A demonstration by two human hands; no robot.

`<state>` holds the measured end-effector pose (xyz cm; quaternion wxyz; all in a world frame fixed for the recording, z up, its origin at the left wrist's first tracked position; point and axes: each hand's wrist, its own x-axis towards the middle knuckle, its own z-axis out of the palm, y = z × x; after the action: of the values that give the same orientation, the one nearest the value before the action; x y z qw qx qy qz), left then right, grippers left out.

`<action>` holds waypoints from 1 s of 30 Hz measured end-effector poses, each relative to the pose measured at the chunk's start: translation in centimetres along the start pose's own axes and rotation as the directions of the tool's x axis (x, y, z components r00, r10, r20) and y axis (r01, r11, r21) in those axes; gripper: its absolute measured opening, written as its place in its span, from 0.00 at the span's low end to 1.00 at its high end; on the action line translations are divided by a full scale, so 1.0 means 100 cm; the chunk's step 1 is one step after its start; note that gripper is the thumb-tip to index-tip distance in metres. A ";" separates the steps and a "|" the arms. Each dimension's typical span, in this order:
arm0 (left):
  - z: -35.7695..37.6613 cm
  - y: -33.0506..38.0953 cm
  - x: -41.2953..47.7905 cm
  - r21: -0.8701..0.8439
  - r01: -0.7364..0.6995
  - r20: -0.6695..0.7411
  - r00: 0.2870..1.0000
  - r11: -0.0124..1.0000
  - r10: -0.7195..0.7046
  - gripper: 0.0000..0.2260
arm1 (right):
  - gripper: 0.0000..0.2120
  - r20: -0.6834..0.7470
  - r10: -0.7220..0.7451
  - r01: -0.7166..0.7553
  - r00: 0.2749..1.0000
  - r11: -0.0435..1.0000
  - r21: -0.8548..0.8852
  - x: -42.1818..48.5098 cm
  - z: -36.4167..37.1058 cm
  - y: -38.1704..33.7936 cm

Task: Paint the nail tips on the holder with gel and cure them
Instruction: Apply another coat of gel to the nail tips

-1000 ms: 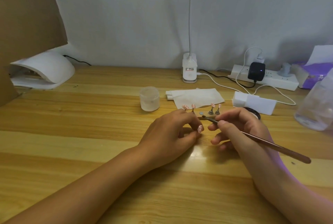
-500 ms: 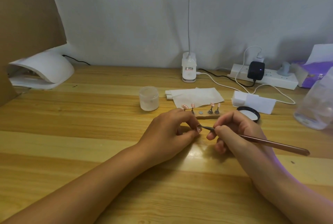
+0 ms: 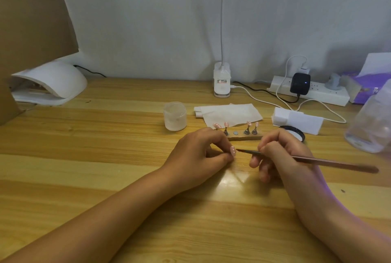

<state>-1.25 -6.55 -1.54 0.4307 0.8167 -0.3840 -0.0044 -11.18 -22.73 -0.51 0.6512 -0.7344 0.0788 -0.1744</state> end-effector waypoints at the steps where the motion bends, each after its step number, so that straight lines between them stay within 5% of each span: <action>1: 0.000 0.000 0.000 -0.008 0.000 0.004 1.000 1.000 0.000 0.02 | 0.07 -0.024 -0.003 0.004 1.000 0.999 0.036 0.000 -0.001 0.000; 30: 0.000 -0.002 0.001 -0.028 -0.005 0.007 1.000 1.000 0.005 0.03 | 0.06 -0.001 -0.022 0.022 1.000 0.992 -0.127 0.001 0.002 0.001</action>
<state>-1.05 -6.54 -1.71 0.4408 0.8096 -0.3875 -0.0113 -11.04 -22.57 -0.65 0.6011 -0.7749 0.0823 -0.1771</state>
